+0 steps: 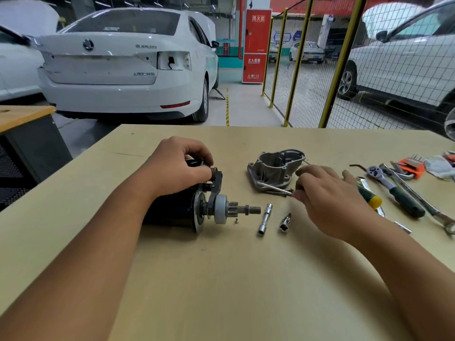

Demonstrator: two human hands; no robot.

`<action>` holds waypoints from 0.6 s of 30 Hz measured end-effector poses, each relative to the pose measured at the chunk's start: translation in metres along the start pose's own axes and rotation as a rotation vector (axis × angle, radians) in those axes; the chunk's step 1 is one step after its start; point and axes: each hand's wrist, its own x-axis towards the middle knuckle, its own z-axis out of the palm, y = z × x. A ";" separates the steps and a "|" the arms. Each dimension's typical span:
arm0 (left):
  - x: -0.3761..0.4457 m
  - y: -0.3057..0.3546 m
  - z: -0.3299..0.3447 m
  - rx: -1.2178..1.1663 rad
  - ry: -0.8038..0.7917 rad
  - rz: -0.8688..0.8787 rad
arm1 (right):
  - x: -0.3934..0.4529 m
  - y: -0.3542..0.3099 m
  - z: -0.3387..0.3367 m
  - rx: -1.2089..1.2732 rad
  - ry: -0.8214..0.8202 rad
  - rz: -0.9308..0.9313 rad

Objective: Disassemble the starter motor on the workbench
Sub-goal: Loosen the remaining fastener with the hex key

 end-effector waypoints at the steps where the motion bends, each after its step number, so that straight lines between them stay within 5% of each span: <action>1: 0.000 0.000 0.000 0.003 -0.001 -0.001 | 0.000 -0.001 -0.002 0.074 0.072 -0.021; 8: 0.002 -0.004 -0.001 -0.037 -0.024 -0.009 | 0.015 -0.034 -0.019 0.693 0.369 -0.101; 13: 0.004 -0.006 -0.005 -0.131 -0.054 -0.002 | 0.051 -0.072 -0.032 1.644 0.136 0.150; 16: 0.001 -0.009 -0.011 -0.109 -0.109 0.042 | 0.060 -0.084 -0.023 1.819 -0.040 0.272; 18: -0.002 -0.008 -0.018 -0.064 -0.201 0.063 | 0.055 -0.086 -0.013 1.726 -0.078 0.231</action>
